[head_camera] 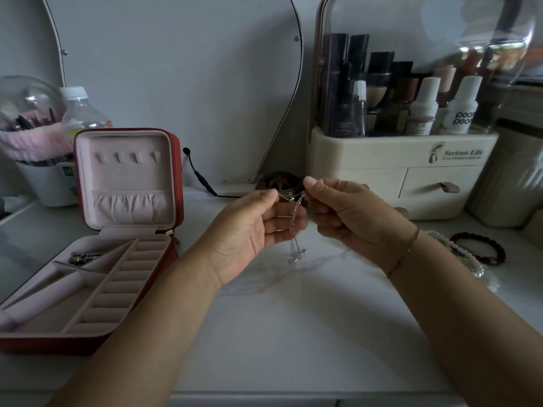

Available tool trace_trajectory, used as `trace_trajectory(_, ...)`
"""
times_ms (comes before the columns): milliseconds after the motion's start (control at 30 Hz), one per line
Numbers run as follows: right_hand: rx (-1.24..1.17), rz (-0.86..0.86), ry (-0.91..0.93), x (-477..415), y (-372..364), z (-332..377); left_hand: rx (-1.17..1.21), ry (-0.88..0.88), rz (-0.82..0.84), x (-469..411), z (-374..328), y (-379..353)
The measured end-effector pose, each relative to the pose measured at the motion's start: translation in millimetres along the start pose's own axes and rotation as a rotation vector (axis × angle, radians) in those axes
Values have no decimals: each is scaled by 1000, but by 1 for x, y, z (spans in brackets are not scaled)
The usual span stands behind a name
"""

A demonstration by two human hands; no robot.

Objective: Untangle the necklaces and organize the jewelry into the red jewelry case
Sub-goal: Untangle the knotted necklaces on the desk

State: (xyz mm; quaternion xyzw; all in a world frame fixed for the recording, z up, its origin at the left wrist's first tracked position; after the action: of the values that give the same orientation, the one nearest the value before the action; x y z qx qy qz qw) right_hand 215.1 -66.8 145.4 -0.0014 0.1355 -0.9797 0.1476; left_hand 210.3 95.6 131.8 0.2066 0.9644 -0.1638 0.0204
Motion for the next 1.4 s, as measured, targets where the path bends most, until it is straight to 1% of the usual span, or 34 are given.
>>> trace_trajectory(133, 25, -30, -67, 0, 3, -3, -29, 22, -50, 1, 0, 2)
trace_trajectory(233, 18, -64, -83, 0, 4, -4, -45, 17, -74, 2, 0, 3)
trace_trajectory(333, 0, -83, -53, -1, 5, -3, -115, 26, -100, 2, 0, 4)
trace_trajectory(467, -16, -62, -20, -2, 4, -2, -303, 59, -115, 2, 3, 4)
trace_trajectory(633, -34, -24, 18, -1, 0, -1, -361, 111, -80, 4, 6, 2)
trace_trajectory(800, -12, -34, 5, -1, 2, -2, -357, 72, -114, 3, 5, 3)
trace_trajectory(1067, 69, -96, -16, -3, 5, -4, -461, 7, -260, -1, 7, 8)
trace_trajectory(1167, 63, -113, -7, -3, 5, -4, -525, -25, -283, -1, 7, 8)
trace_trajectory(1400, 65, -141, 34, -3, 4, -3, -542, -34, -291, 2, 4, 6)
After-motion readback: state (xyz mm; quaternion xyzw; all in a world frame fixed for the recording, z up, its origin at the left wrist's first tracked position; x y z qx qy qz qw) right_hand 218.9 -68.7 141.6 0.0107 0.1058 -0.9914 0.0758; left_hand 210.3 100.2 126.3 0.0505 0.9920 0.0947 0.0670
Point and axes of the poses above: each hand's wrist, its own x-axis away from the middle knuckle, its own y-axis out of the back of the hand, z = x × y, the point moved 1 cm from there along -x, towards the middle knuckle, and after that the axes turned 5 degrees about -x, right-handed, at the moved point
